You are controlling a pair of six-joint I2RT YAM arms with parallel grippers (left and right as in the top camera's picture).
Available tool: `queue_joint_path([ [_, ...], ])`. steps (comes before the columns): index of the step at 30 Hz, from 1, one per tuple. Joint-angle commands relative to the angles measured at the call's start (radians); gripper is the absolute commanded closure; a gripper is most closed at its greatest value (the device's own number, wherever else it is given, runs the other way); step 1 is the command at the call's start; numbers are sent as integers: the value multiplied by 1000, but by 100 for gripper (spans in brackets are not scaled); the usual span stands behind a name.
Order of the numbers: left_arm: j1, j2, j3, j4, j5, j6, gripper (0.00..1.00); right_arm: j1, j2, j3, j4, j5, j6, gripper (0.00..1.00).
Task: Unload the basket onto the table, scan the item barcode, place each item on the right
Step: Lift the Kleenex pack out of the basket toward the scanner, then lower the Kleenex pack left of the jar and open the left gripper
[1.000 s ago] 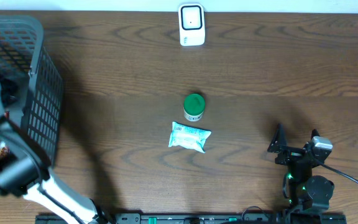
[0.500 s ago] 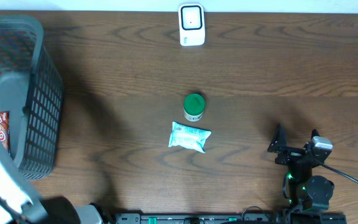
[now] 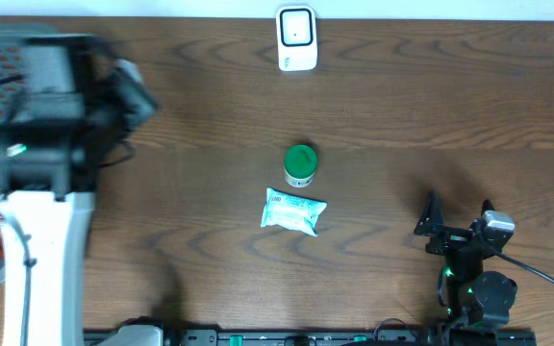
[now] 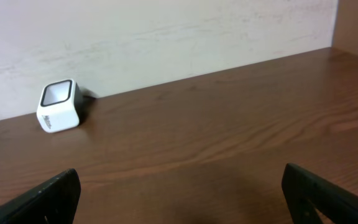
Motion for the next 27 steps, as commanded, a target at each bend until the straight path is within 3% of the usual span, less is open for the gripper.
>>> queue_joint_path([
  [1,-130,59,-41,-6,-187,-129,42,7,0,-2,-3,12,7,1],
  [7,-281,204,-143,18,-320,-379,42,7,0,-2,-3,12,7,1],
  [10,-323,289,-197,65,-327,-449,42,7,0,-2,-3,12,7,1],
  [20,-440,578,-249,156,-325,-518,42,7,0,-2,-3,12,7,1],
  [21,-450,593,-249,159,-325,-518,39,7,0,-2,-3,12,7,1],
  [23,-463,605,-249,159,-336,-517,15,7,0,-2,-3,12,7,1],
  [25,-466,588,-246,156,-371,-486,9,7,0,-2,-3,12,7,1],
  [26,-465,570,-239,151,-396,-460,0,7,0,-2,-3,12,7,1],
  [27,-462,549,-228,143,-425,-433,2,7,0,-2,-3,12,7,1],
])
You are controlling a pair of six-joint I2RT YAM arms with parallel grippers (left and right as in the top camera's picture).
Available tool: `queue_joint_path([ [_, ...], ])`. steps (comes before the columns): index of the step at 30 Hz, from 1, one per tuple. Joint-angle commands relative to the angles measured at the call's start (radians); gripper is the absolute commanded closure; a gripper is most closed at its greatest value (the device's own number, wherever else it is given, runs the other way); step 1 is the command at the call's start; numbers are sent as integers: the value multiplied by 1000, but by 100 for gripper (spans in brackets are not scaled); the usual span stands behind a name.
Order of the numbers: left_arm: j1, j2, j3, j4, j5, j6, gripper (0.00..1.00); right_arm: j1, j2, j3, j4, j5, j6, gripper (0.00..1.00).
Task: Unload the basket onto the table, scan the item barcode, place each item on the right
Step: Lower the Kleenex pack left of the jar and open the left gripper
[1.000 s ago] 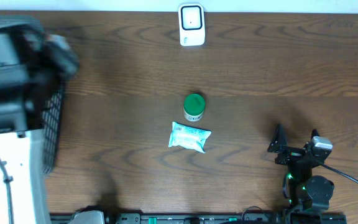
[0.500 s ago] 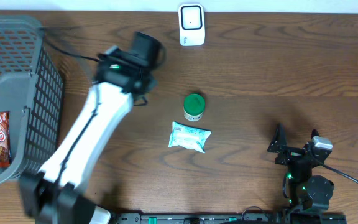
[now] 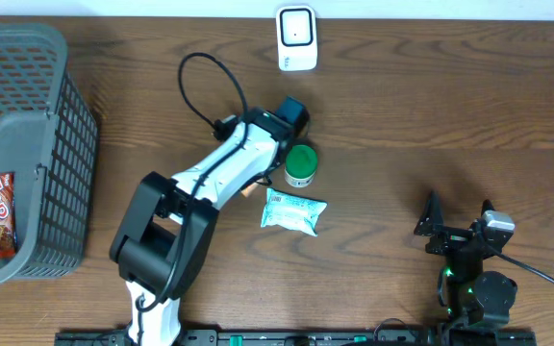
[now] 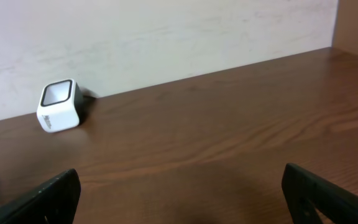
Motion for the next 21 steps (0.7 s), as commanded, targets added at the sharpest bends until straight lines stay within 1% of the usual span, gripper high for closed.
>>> queue_joint_path([
  [1,16,-89,36,-25,-131,80,2,7,0,-2,-3,12,7,1],
  [4,46,-198,87,-43,-190,206,2,7,0,-2,-3,12,7,1],
  [6,79,-292,126,-48,-193,294,2,7,0,-2,-3,12,7,1],
  [10,161,-481,162,-51,-191,408,2,7,0,-2,-3,12,7,1],
  [13,256,-621,162,-68,-190,435,2,7,0,-2,-3,12,7,1],
  [16,373,-721,162,-113,-190,435,2,7,0,-2,-3,12,7,1],
  [18,467,-769,162,-151,-190,435,2,7,0,-2,-3,12,7,1],
  [21,603,-796,155,-201,-190,435,2,7,0,-2,-3,12,7,1],
])
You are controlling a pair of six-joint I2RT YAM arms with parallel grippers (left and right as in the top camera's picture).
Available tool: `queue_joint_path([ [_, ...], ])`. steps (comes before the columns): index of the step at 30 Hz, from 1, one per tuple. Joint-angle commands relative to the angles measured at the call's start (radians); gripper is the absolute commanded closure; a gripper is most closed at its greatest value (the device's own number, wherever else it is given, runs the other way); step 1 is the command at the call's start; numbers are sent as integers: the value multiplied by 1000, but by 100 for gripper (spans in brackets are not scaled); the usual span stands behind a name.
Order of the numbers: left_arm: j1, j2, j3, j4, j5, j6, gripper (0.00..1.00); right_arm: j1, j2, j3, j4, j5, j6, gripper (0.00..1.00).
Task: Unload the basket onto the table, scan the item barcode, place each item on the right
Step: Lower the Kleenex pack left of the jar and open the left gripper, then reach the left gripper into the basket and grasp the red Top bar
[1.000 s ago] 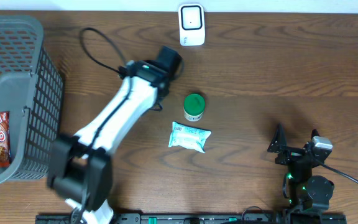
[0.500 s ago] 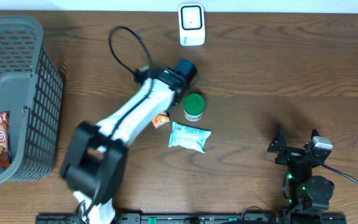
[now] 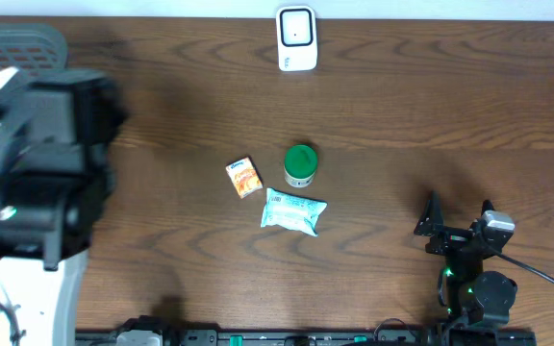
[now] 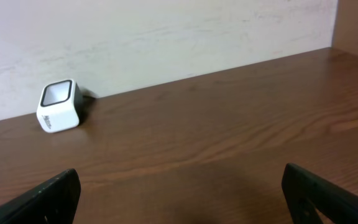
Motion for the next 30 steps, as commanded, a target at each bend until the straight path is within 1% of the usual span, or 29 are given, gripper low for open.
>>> queue_joint_path([
  [1,132,2,-19,-37,-10,28,2,7,0,-2,-3,12,7,1],
  [6,319,11,-108,-35,43,29,3,7,0,-2,-3,12,7,1],
  [8,387,21,-139,-23,68,48,2,7,0,-2,-3,12,7,1],
  [11,490,50,-174,20,143,138,2,7,0,-2,-3,12,7,1],
  [14,571,95,-179,27,163,208,2,7,0,-2,-3,12,7,1],
  [17,620,154,-179,35,163,287,2,7,0,-2,-3,12,7,1],
  [21,663,233,-179,35,190,287,2,7,0,-2,-3,12,7,1],
  [23,684,276,-179,59,215,296,2,7,0,-2,-3,12,7,1],
  [26,713,339,-179,127,284,389,2,7,0,-2,-3,12,7,1],
  [30,755,416,-179,179,293,450,2,7,0,-2,-3,12,7,1],
])
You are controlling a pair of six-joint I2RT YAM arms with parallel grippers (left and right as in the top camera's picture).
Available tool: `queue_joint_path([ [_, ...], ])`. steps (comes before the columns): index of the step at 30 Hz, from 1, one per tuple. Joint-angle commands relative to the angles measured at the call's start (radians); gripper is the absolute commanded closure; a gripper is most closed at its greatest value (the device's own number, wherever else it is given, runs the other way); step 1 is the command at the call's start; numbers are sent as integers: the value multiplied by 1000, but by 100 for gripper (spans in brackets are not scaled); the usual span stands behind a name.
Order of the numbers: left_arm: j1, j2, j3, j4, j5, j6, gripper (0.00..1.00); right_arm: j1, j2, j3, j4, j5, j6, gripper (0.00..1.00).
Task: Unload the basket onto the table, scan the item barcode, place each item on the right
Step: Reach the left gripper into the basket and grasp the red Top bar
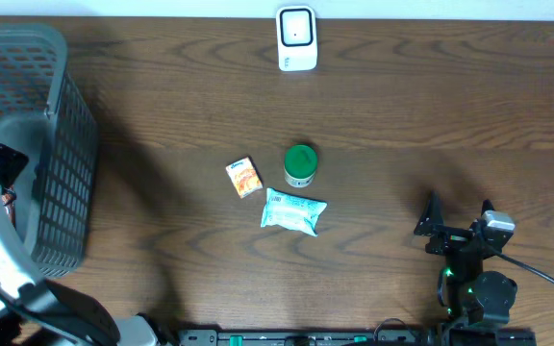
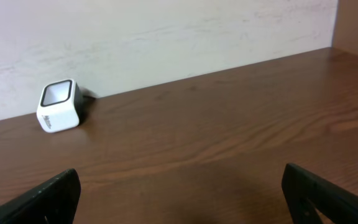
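The white barcode scanner (image 1: 296,38) stands at the table's far edge and shows in the right wrist view as the scanner (image 2: 59,106). Mid-table lie a small orange box (image 1: 245,177), a green-lidded tub (image 1: 300,165) and a white-blue packet (image 1: 293,211). My left arm comes up the left edge, and its gripper sits inside the grey basket (image 1: 51,106); its jaws are hidden. My right gripper (image 1: 458,223) rests at the near right, fingers wide apart, with bare table between them (image 2: 182,193).
The tall mesh basket fills the far left corner, and something red (image 1: 6,202) shows inside it by my arm. A pale wall runs behind the scanner. The right arm's base (image 1: 479,298) and cable sit at the near right edge.
My left arm was a large blur high over the table's left side; now it is low at the left edge with its gripper in the basket. The items on the table have not moved.
First my left arm was a blur over the basket, with only the tub and packet mid-table. Then its gripper was beside the green tub with the orange box under it. Then the box lay alone on the table and the arm was back left; now it is in the basket.
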Motion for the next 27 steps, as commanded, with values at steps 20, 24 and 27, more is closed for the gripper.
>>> queue_joint_path([
  [20,85,411,-5,206,27,617,2,7,0,-2,-3,12,7,1],
  [24,88,469,-6,220,27,617,2,7,0,-2,-3,12,7,1],
  [27,88,521,-6,217,27,617,2,7,0,-2,-3,12,7,1],
])
